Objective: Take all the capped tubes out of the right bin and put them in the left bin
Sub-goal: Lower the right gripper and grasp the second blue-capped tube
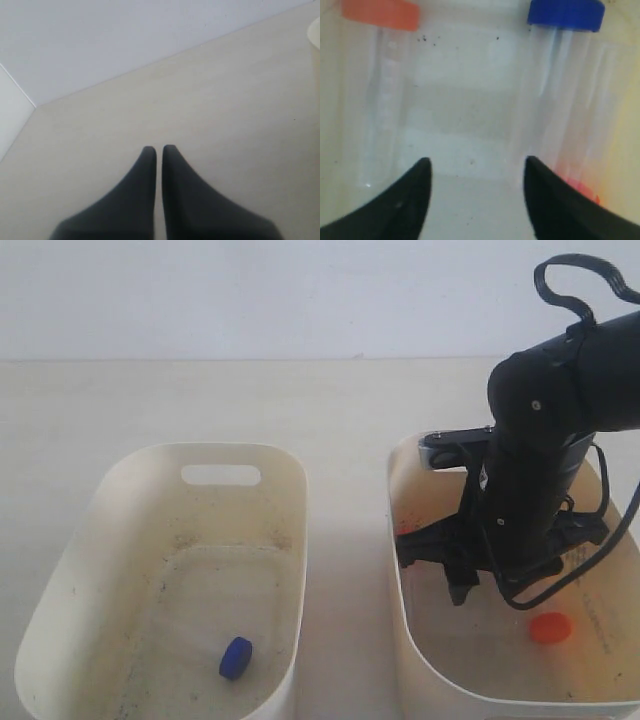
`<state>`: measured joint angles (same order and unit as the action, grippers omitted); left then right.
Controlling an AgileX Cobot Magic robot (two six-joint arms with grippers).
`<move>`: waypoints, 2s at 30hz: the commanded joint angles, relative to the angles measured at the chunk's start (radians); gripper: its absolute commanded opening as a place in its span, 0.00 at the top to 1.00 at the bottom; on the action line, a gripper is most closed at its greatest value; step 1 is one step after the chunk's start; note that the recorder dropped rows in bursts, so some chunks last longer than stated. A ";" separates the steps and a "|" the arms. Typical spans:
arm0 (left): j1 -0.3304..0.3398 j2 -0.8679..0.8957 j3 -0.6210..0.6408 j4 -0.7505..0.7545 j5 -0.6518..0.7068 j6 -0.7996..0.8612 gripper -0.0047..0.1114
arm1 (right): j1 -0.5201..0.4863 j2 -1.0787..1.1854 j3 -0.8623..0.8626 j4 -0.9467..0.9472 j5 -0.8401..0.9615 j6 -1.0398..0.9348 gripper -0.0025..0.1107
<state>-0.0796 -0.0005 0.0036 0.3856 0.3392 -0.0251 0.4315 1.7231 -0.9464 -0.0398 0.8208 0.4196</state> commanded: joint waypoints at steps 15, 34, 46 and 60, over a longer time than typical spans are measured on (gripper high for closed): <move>-0.005 0.000 -0.004 -0.003 -0.003 -0.010 0.92 | -0.003 0.117 0.002 -0.075 -0.056 0.050 0.38; -0.005 0.000 -0.004 -0.003 -0.003 -0.010 0.92 | -0.003 0.134 0.002 -0.075 -0.068 0.154 0.88; -0.005 0.000 -0.004 -0.003 -0.003 -0.010 0.92 | -0.003 0.036 0.002 -0.068 0.107 0.122 0.98; -0.005 0.000 -0.004 -0.003 -0.003 -0.010 0.92 | 0.040 -0.380 0.002 0.150 0.189 -0.045 0.98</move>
<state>-0.0796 -0.0005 0.0036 0.3856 0.3392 -0.0251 0.4432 1.4281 -0.9464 0.0721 1.0043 0.4084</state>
